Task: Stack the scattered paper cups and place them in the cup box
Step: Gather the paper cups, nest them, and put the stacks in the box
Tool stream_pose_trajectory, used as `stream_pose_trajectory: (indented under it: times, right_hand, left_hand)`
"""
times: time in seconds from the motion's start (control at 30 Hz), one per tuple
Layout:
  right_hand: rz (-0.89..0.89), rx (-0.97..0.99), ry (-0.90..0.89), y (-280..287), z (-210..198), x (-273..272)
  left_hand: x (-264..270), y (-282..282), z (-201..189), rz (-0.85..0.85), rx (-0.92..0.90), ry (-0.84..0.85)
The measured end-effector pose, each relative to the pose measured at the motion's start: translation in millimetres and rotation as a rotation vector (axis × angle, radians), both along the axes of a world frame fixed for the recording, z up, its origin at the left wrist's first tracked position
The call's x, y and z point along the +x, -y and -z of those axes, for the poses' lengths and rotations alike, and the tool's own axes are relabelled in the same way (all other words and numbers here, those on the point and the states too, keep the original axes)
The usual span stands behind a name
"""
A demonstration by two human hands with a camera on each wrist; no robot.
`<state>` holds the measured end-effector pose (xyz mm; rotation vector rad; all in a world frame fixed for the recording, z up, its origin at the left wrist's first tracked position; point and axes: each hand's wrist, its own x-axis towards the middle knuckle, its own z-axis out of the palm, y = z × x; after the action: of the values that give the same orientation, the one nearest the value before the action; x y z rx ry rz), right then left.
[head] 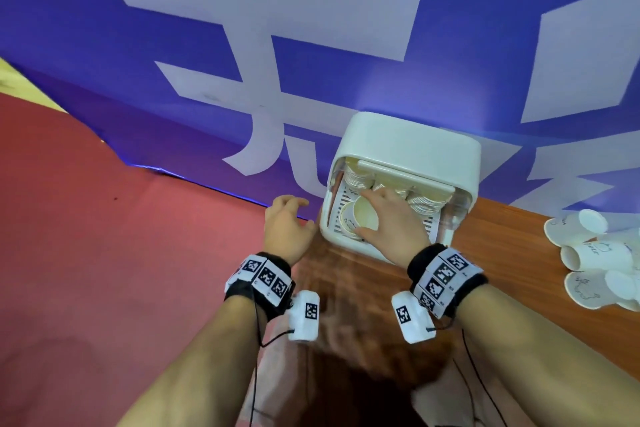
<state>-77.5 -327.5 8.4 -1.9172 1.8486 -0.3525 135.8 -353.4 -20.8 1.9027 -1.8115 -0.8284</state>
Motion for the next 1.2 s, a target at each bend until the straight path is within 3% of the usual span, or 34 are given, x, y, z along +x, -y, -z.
stream_pose_trajectory:
  times: [0.27, 0.47, 0.9, 1.2]
  right_hand:
    - [-0.055, 0.056, -0.146, 17, 19, 15]
    - [-0.029, 0.107, -0.157, 20, 32, 16]
    - [-0.019, 0.110, -0.022, 28, 41, 22]
    - [0.001, 0.069, 0.055, 14, 10, 5]
  left_hand:
    - [9, 0, 5, -0.012, 0.001, -0.016]
    - [17, 3, 7, -0.022, -0.007, -0.001]
    - [11, -8, 4, -0.011, 0.021, -0.004]
    - [-1, -22, -34, 0.009, -0.024, 0.010]
